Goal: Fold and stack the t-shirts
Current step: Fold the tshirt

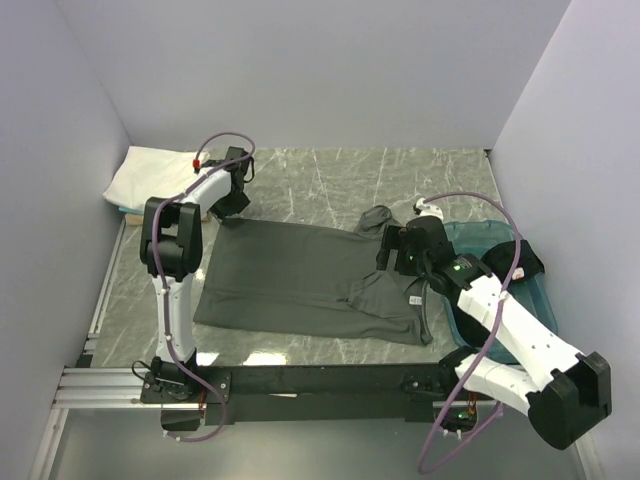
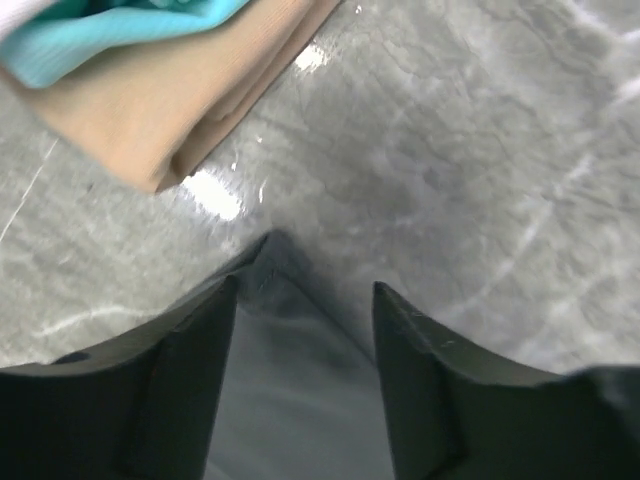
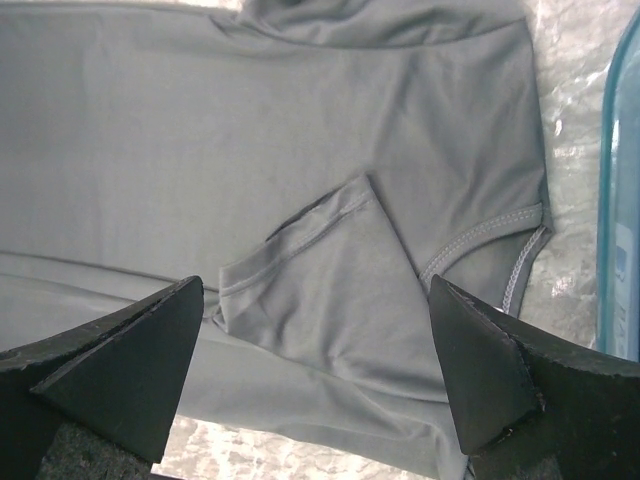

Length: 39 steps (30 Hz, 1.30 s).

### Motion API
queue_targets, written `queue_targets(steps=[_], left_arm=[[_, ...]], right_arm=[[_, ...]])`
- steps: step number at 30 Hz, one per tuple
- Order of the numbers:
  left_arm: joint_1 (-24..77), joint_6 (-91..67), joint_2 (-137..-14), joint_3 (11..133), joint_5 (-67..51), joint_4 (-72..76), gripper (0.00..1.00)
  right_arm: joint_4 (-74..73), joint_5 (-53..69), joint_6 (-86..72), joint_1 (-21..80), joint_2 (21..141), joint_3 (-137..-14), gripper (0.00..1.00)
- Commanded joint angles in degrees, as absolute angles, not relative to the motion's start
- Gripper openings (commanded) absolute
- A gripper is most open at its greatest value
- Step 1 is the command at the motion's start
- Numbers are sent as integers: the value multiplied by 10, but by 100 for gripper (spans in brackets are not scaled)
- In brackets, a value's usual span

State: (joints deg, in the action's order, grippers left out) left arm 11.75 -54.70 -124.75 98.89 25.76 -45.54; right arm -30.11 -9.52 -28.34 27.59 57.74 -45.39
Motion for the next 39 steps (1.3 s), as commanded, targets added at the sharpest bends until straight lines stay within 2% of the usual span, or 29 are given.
queue_targets(steps=[1, 6, 12, 13, 15, 16, 18, 21, 27, 33, 39], left_arm=[[113, -541, -1260, 1029, 283, -483, 58], [107, -545, -1277, 1031, 294, -496, 46], [106, -546, -1267, 992, 282, -496, 41], [106, -548, -1265, 978, 280, -494, 33], [106, -548, -1264, 969, 278, -491, 27], [106, -545, -1265, 965, 278, -490, 15], [106, -540, -1267, 965, 272, -492, 1], [106, -506, -1246, 941, 244, -451, 1], [106, -503, -1179, 877, 249, -400, 1], [106, -497, -1179, 887, 229, -409, 1], [106, -497, -1169, 870, 234, -396, 1]], right_arm=[[-276, -83, -269, 267, 592, -450, 100], [-271, -76, -267, 263, 605, -448, 100], [-266, -83, -267, 257, 615, -452, 100], [-265, -87, -268, 255, 620, -453, 100], [-256, -93, -271, 248, 635, -462, 100], [-254, -94, -271, 244, 643, -468, 100], [-245, -109, -274, 237, 678, -494, 100], [-247, -140, -274, 233, 735, -560, 100], [-287, -198, -285, 217, 930, -732, 99], [-335, -228, -284, 210, 1134, -892, 90], [-381, -268, -276, 210, 1236, -994, 85]])
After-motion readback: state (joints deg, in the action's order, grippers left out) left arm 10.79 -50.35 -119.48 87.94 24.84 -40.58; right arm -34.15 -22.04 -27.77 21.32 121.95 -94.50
